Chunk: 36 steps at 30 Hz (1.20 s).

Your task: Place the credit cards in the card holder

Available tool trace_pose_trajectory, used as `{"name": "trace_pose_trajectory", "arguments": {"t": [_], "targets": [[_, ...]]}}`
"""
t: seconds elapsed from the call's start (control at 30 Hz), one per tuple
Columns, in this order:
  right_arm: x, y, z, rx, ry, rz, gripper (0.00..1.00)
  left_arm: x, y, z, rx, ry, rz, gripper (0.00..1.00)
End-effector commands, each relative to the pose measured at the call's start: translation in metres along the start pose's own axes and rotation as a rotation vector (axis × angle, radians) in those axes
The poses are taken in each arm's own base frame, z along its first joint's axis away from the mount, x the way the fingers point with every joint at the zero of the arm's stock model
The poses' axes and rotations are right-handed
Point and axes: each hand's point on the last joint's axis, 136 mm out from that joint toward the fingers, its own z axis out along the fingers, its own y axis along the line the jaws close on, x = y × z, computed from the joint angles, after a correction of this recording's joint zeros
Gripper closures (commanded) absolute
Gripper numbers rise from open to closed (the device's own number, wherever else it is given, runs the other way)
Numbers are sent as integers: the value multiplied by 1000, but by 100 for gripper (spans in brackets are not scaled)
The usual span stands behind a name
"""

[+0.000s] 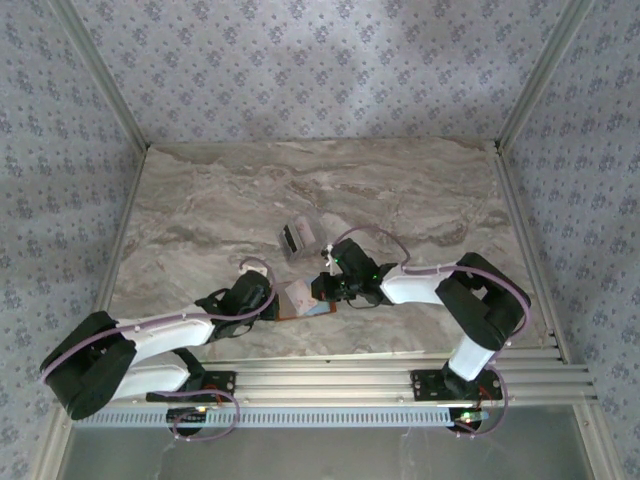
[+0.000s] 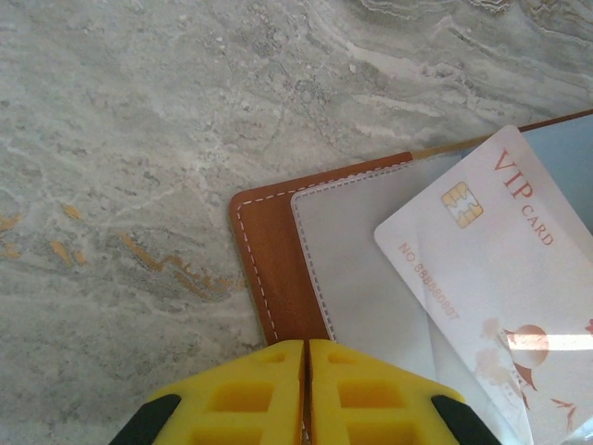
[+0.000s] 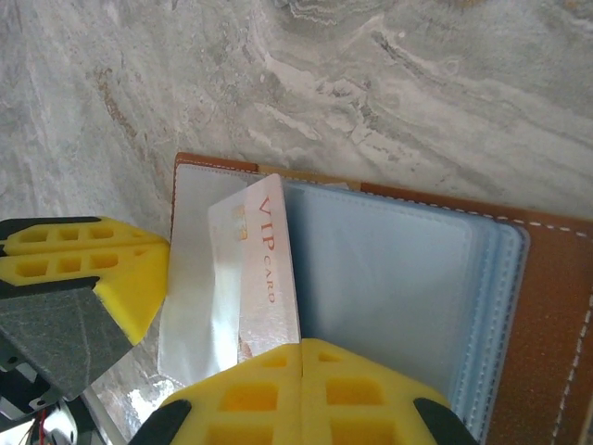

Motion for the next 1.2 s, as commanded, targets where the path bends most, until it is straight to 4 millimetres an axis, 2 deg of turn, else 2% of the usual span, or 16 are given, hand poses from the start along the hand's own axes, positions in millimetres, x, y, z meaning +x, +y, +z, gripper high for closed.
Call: {"name": "trace_pose_trajectory", "arguments": {"t": [0.0,0.33,0.7,1.17], "targets": [[-3,0,1,36,-29,-11,100,12,6,2,-18,31,15,90],[-7,-4,-12,122,-88,-53,100,12,5,1,-17,31,13,90],[-3,3,-5,123,-114,-49,100,12,5,1,-14,30,12,90],[-1,9,-6,155,-174,-60,100,12,2,1,-5,32,15,90]]}}
